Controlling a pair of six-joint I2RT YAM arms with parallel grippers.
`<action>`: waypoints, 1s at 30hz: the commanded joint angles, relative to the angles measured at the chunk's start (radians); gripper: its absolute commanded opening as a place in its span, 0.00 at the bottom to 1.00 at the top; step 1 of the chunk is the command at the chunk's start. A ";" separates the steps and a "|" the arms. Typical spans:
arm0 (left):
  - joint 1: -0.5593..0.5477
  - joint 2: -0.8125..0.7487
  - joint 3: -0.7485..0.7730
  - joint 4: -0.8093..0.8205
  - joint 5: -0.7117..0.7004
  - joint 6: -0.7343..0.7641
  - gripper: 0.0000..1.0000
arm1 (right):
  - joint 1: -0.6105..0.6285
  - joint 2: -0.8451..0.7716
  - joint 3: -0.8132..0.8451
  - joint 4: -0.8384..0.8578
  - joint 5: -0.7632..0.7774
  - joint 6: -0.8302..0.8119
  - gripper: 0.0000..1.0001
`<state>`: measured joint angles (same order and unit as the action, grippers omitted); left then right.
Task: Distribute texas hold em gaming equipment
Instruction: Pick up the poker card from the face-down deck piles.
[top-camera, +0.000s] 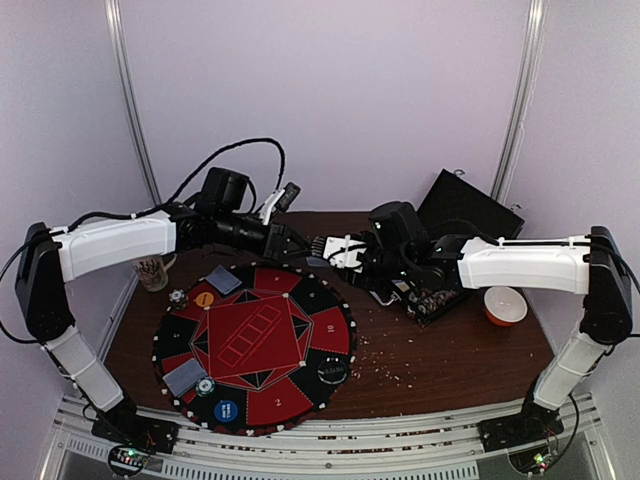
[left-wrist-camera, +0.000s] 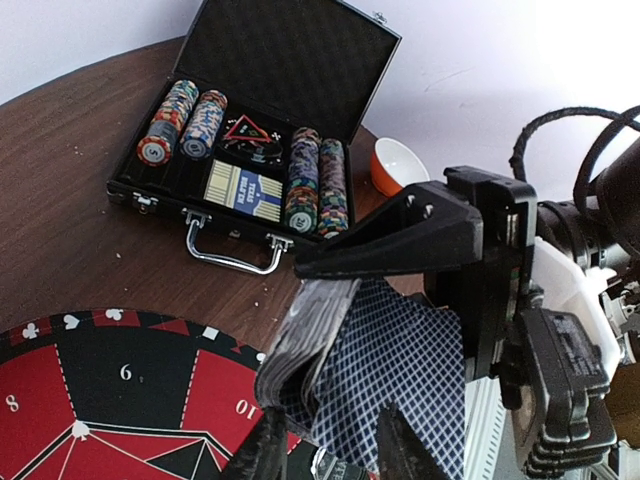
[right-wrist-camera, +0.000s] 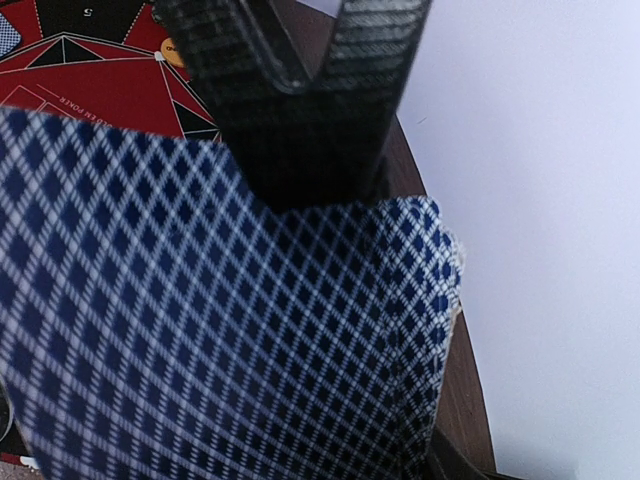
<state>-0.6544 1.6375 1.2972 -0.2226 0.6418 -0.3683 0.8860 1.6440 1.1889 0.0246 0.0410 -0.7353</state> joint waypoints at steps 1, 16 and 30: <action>0.003 0.025 0.049 -0.009 0.035 0.022 0.31 | 0.005 -0.005 0.013 0.014 0.021 -0.004 0.44; 0.003 -0.036 0.084 -0.058 -0.009 0.141 0.00 | -0.014 -0.007 -0.006 0.012 0.029 -0.003 0.44; 0.017 -0.118 0.165 -0.230 -0.133 0.275 0.00 | -0.072 -0.018 -0.037 -0.002 0.049 0.021 0.44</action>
<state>-0.6514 1.5642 1.4208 -0.3695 0.5724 -0.1417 0.8276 1.6440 1.1625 0.0235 0.0639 -0.7300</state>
